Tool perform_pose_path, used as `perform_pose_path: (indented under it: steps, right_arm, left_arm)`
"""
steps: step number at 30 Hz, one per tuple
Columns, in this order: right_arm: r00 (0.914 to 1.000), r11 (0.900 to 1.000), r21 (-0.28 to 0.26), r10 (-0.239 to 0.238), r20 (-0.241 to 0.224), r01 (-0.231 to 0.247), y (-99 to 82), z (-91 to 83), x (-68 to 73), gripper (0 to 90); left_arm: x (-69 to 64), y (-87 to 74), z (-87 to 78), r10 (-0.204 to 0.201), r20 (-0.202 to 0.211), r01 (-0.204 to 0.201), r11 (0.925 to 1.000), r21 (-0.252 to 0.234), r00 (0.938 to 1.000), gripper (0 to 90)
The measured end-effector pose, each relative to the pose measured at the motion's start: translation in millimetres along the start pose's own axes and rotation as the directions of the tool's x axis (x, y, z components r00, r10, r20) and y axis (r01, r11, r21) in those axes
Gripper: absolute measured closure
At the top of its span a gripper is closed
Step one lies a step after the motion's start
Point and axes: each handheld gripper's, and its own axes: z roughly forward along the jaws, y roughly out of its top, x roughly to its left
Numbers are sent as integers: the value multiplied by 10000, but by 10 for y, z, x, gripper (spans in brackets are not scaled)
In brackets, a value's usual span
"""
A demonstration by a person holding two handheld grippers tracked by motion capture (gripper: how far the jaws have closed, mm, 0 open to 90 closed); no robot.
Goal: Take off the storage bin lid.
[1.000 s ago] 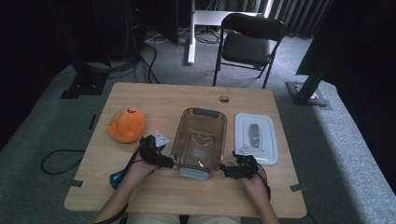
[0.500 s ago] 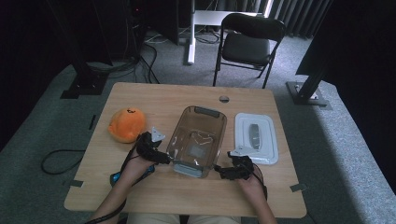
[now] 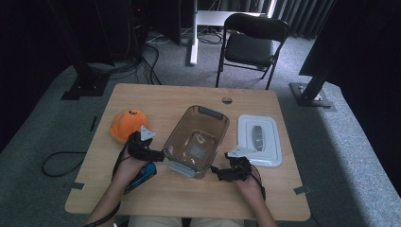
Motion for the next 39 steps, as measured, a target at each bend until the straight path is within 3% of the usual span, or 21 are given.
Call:
perform_pose_path:
  steps: [4,7,11,14,16,19,23,26,30,34,39]
  right_arm:
    - [9997,9994,243,-260,-23,261,-53,-18,-22,149]
    - [9989,9980,402,-479,11,478,-100,-35,-24,144]
    - [9979,9964,547,-643,-68,645,-153,-67,-21,142]
    - [9968,9949,620,-786,-110,792,-191,-93,-27,142]
    - [9955,9934,639,-945,-63,947,-220,-116,-29,142]
    - [9940,9908,809,-1091,-7,1088,-274,-148,-42,140]
    - [9941,9911,829,-1063,208,1042,-339,-210,-87,139]
    - [9947,9924,779,-978,315,951,-376,-274,-115,138]
    - [9900,9857,1079,-1348,427,1295,-453,-389,-148,138]
    - [9948,9927,878,-877,512,829,-547,-507,-242,138]
    - [9941,9917,1022,-851,668,780,-577,-537,-273,138]
  left_arm:
    - [81,-24,-63,-82,-285,78,9999,-145,9996,15]
    - [144,-42,-116,216,-747,-238,9993,-284,9970,15]
    - [266,-51,-174,-385,-398,360,9975,-604,9985,15]
    - [331,-59,-209,-413,-715,369,9974,-618,9966,15]
    - [376,-65,-238,-666,-718,612,9953,-747,9952,15]
    - [428,-62,-288,-800,-878,748,9953,-615,9929,15]
    - [473,-56,-342,-739,-726,703,9962,-509,9946,15]
    - [513,-50,-375,-821,-898,814,9966,-122,9926,15]
    - [599,-66,-411,-840,-990,854,9963,107,9915,15]
    - [666,-68,-445,-769,-1199,796,9967,180,9898,15]
    - [729,-52,-454,-679,-1407,714,9972,206,9877,15]
